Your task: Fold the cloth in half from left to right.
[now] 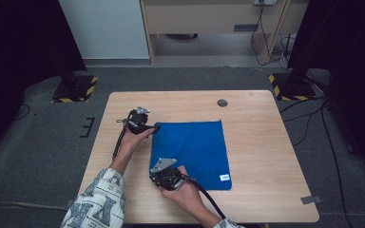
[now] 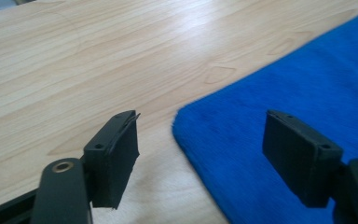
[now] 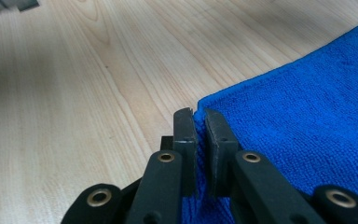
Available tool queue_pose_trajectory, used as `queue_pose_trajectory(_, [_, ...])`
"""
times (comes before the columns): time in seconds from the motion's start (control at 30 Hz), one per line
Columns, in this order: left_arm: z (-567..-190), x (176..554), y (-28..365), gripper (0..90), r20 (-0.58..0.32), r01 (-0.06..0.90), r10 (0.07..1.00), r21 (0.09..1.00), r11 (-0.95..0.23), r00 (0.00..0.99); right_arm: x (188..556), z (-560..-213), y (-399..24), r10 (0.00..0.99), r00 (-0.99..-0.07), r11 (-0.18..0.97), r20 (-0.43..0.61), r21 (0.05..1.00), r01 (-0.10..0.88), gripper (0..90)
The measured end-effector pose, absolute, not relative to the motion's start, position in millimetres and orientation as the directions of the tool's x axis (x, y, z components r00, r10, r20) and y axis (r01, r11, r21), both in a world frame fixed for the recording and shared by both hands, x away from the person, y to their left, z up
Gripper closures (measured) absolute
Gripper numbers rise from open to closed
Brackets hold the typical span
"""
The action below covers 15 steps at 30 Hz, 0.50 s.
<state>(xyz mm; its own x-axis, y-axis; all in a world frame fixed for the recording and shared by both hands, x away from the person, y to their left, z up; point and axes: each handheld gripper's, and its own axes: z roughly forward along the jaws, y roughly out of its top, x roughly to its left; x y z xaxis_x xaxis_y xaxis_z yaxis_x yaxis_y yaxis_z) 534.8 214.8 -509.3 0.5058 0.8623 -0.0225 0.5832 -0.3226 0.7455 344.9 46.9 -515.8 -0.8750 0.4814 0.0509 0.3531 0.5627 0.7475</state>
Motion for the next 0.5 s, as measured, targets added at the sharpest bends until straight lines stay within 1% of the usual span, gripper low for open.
queue_pose_trajectory(0.07, [-514.2,537.7,215.6,33.4,-0.028,0.582,0.865,0.751,-0.312,0.5,344.9,-514.9,47.5,0.48,-0.876,0.56,0.052,0.75,0.352,84.9])
queue_pose_trajectory(0.17, [-521.1,541.2,215.8,35.5,-0.019,0.583,0.868,0.748,-0.317,0.496,345.5,-515.3,49.3,0.478,-0.877,0.565,0.052,0.746,0.353,84.8])
queue_pose_trajectory(0.3, [-527.0,543.9,215.2,36.6,-0.004,0.58,0.871,0.748,-0.323,0.491,344.1,-516.0,51.1,0.479,-0.876,0.565,0.054,0.745,0.355,84.7])
queue_pose_trajectory(0.37, [-529.9,545.4,214.5,37.1,-0.01,0.573,0.871,0.757,-0.315,0.492,343.9,-516.7,50.8,0.473,-0.879,0.567,0.058,0.744,0.354,84.7])
queue_pose_trajectory(0.5, [-536.4,546.9,210.4,36.1,-0.004,0.576,0.864,0.747,-0.332,0.504,343.4,-519.1,49.7,0.472,-0.88,0.569,0.056,0.743,0.353,84.6])
